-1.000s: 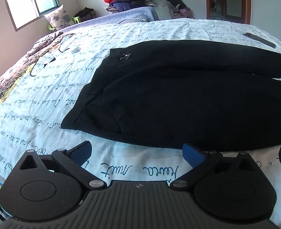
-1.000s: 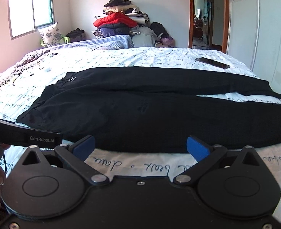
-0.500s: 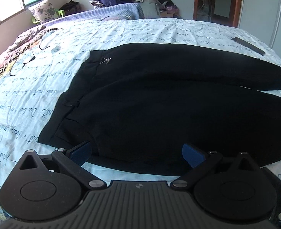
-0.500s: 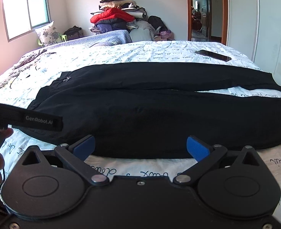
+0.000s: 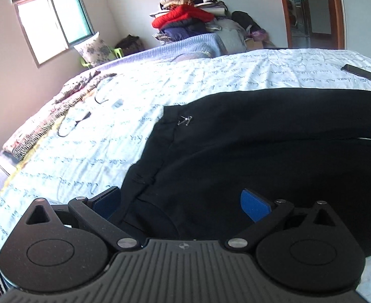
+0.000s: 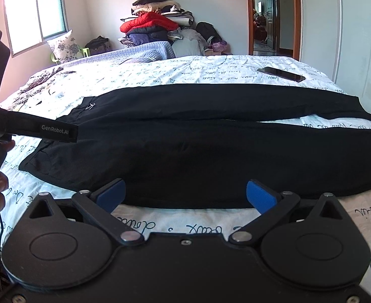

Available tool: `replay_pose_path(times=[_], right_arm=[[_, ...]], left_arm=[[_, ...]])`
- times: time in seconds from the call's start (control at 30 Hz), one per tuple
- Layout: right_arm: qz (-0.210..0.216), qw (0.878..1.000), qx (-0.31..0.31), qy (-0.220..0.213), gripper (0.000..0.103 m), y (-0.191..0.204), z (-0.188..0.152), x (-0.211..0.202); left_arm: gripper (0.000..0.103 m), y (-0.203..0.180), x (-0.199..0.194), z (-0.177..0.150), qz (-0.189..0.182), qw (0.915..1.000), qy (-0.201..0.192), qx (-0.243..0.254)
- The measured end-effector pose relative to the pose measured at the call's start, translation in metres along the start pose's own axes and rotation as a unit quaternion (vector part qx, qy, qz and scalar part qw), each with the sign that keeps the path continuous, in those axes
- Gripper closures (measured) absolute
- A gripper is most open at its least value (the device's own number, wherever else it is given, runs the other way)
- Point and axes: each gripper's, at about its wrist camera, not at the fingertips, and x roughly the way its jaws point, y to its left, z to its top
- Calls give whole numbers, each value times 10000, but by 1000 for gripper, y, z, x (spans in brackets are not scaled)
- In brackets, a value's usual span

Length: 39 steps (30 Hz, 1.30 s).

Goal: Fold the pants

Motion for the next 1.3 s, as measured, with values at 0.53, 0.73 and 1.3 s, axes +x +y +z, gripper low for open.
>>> replay_pose_path(times=[0.53, 0.73, 1.3], right_arm=[[-32, 9999, 104, 61, 0, -6, -4, 3], [-20, 9999, 122, 91, 0, -7, -7, 5], [548, 9929, -944, -463, 0, 0, 15, 9]], left_arm=[[1, -9, -3, -3, 266, 9992, -171, 251], [1, -6, 0, 0, 396, 9987, -186, 262], [0, -1, 29, 11, 294, 9974, -178, 635]])
